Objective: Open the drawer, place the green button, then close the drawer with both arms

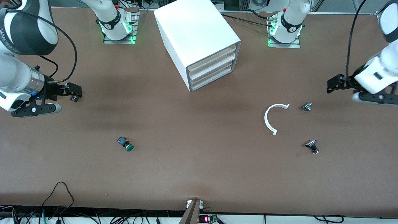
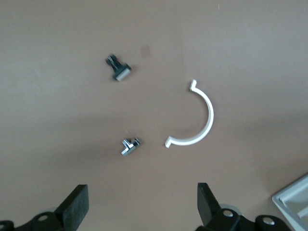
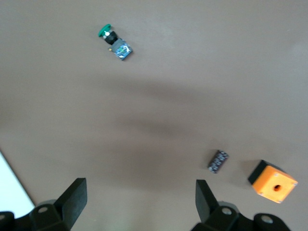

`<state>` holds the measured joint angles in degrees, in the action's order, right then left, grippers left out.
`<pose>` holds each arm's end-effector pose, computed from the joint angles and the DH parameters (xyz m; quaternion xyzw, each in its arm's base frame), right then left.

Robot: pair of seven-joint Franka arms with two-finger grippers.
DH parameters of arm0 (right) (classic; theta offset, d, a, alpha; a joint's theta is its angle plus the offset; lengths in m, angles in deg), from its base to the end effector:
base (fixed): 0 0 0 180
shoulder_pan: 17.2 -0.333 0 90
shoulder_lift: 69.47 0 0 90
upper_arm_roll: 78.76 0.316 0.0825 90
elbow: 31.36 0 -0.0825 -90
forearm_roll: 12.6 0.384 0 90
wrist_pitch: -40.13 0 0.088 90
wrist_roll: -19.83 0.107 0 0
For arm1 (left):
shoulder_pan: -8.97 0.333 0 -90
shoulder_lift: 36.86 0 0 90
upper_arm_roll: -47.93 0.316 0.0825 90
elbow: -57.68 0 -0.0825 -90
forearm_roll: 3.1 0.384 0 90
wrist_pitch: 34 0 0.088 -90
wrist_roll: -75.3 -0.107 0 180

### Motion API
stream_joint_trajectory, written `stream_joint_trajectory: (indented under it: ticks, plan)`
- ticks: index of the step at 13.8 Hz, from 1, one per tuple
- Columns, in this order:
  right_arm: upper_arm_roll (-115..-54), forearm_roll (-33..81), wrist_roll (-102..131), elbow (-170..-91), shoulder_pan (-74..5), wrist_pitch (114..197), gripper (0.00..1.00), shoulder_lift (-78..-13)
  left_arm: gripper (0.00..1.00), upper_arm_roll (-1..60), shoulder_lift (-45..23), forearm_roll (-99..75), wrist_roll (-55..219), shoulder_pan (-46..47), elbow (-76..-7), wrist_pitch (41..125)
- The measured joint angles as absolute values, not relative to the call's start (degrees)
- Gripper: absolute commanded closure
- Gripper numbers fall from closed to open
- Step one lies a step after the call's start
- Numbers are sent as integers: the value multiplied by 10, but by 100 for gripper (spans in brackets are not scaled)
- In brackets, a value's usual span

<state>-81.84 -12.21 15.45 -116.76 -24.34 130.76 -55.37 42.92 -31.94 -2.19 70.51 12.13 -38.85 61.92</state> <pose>0.6179 0.0480 0.5183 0.9943 0.0734 -0.0772 0.0030 0.5791 -0.0155 0.5306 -0.9971 0.0591 0.0482 0.0029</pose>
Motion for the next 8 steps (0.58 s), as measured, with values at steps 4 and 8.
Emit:
stream_joint_trajectory:
  ticks: [4,8]
  plan:
    - [-819,-118,132,-1168,-231,1321,0,-548,1,427,-292,-38,705,115,-411,616]
    - [-819,-117,121,-1168,-226,1344,0,-539,1,425,-256,-119,705,108,-462,616]
